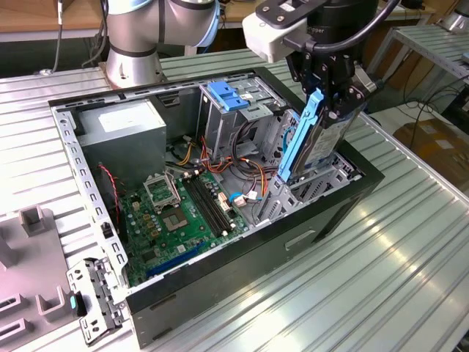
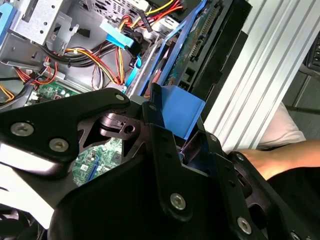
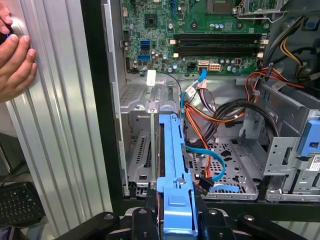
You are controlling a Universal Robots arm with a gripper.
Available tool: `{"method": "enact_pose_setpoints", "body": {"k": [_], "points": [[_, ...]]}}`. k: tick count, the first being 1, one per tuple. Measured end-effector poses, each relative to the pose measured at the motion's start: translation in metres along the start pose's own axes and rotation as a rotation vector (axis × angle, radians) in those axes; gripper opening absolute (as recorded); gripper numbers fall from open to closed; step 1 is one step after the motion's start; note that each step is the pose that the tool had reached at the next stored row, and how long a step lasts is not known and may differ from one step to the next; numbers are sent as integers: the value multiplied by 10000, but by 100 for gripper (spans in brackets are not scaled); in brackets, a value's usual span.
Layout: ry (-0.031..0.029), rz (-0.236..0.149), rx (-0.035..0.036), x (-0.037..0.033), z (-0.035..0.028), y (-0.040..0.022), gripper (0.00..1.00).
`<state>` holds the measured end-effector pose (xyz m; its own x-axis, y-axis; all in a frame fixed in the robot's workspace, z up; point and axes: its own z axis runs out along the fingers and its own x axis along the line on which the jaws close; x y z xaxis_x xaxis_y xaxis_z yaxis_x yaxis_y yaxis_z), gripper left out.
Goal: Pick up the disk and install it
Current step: 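Insert the disk into the insertion slot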
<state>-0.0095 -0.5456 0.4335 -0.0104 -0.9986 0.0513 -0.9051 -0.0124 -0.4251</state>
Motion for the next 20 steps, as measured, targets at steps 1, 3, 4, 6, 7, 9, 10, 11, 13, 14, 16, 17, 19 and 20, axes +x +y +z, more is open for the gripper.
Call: {"method": "enact_pose_setpoints", "body": {"k": [1,3,4,6,7,9,10,11,13,14,16,17,19,20], "points": [[-1,1,17,-1,10,5,37],[-1,3,45,-2,27,13,37],[0,2,48,-1,28,14,37],[-1,3,56,-2,31,15,37],[-1,4,66,-2,32,16,37],[0,4,70,-2,32,16,38],[-2,4,42,-2,36,9,45],[-7,-14,-297,-4,70,-65,45],[-10,-39,-774,-7,111,-166,18],[-12,-43,-858,-7,118,-181,18],[-15,-54,-1074,-8,135,-217,11],[-15,-57,-1238,-8,151,-251,11],[-12,-51,-1352,-9,176,-306,11],[-7,-42,-1392,-9,187,-330,11]]}}
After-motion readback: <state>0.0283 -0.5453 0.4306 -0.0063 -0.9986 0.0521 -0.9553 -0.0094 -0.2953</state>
